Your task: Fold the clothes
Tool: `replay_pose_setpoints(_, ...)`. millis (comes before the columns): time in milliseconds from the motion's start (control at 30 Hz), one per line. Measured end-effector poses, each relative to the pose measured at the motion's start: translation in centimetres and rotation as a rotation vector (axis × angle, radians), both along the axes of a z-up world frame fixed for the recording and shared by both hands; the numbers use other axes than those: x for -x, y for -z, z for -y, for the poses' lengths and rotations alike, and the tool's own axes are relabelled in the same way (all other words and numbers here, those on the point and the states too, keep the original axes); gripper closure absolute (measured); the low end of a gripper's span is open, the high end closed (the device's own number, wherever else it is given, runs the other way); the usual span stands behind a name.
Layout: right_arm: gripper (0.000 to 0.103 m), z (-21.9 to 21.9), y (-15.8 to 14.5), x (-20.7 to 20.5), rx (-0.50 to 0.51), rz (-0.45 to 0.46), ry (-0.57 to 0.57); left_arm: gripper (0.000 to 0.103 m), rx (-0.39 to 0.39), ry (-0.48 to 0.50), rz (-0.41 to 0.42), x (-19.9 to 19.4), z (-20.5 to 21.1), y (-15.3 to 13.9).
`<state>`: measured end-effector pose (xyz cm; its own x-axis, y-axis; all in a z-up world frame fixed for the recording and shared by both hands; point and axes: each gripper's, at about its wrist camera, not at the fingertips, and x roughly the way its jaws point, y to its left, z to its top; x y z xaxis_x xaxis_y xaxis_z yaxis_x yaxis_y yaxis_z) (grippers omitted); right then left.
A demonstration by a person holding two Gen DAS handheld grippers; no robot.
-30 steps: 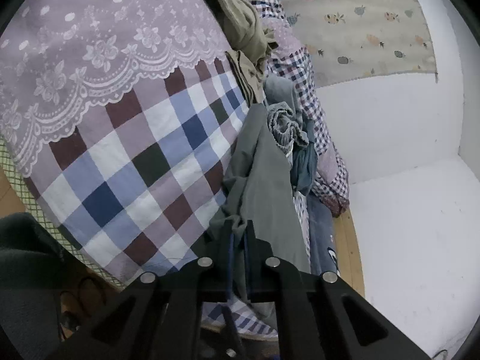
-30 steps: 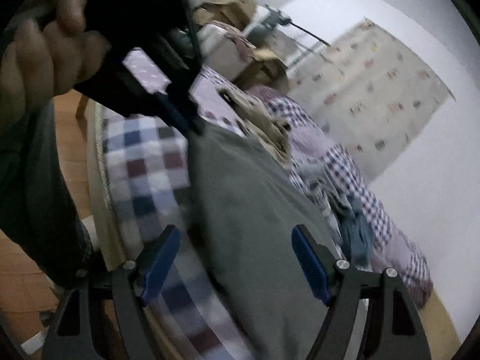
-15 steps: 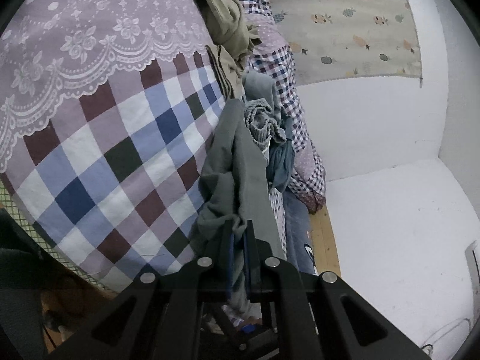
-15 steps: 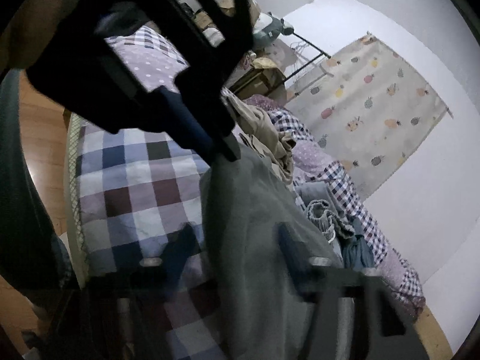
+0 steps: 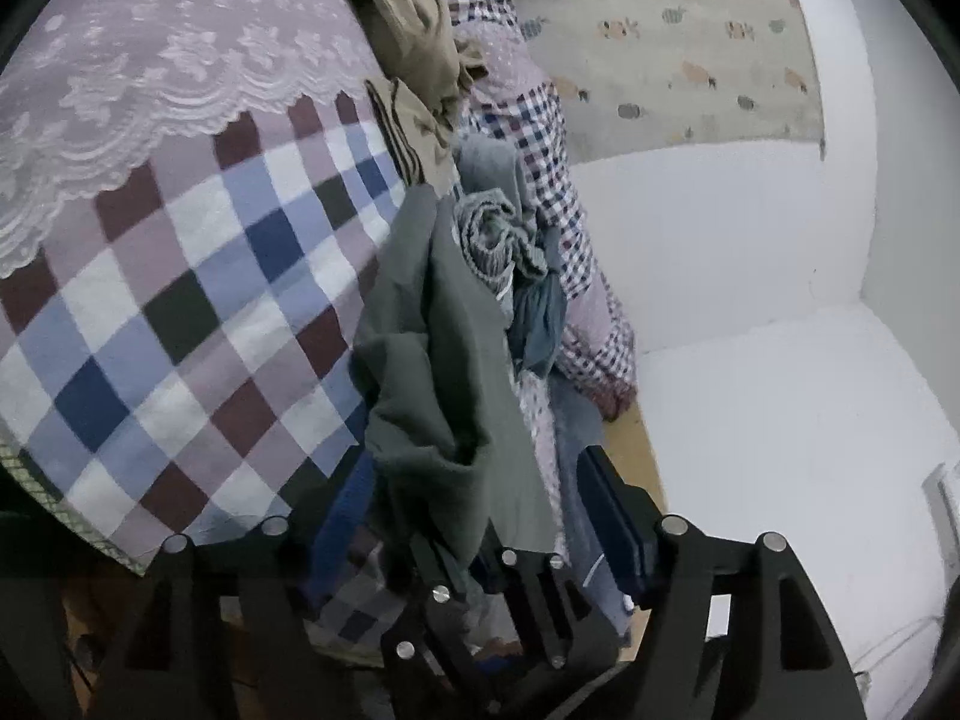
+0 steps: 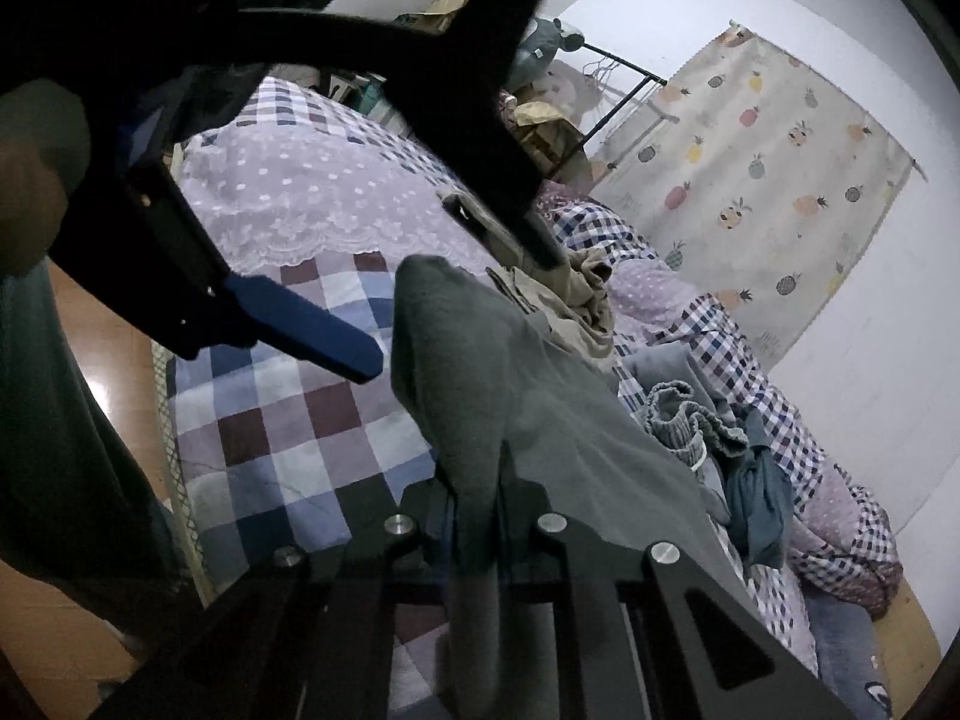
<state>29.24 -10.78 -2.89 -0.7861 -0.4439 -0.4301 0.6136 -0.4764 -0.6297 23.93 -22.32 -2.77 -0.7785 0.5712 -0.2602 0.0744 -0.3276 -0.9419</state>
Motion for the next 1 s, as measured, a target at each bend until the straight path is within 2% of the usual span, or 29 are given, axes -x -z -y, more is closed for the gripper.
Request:
replay_pose_setpoints(200, 0.095, -0.2, -0.1, -0.4, 0.012, -0.003, -0.001, 0.029, 0.085, 0.037, -0.017, 2.3, -1.1, -0.7)
replay_pose_setpoints(700, 0.095, 0.2, 0.0, -0.5, 0.023, 0.013, 0.004, 0.034, 0.075, 0.042, 0.008, 3.0, -1.3, 0.6)
replay_pose_setpoints(800, 0.094, 0.2, 0.1, -0.5, 0.025, 0.017, 0.005, 0.041, 0.078, 0.033, 0.017, 2.8, -1.2, 0.8)
replay_pose_setpoints(867, 0.094, 0.2, 0.2, -0.5, 0.025, 0.016, 0.005, 0.055, 0.077, 0.021, 0.026, 2.7, -1.0, 0.9)
replay_pose_setpoints(933, 0.094, 0.2, 0.2, -0.5, 0.026, 0.014, 0.005, 0.065, 0.072, 0.010, 0.036, 2.6, -0.8, 1.1)
replay_pose_setpoints(1000, 0.094, 0.2, 0.1, -0.5, 0.026, 0.012, 0.006, 0.068, 0.072, 0.002, 0.040, 2.3, -0.7, 1.2)
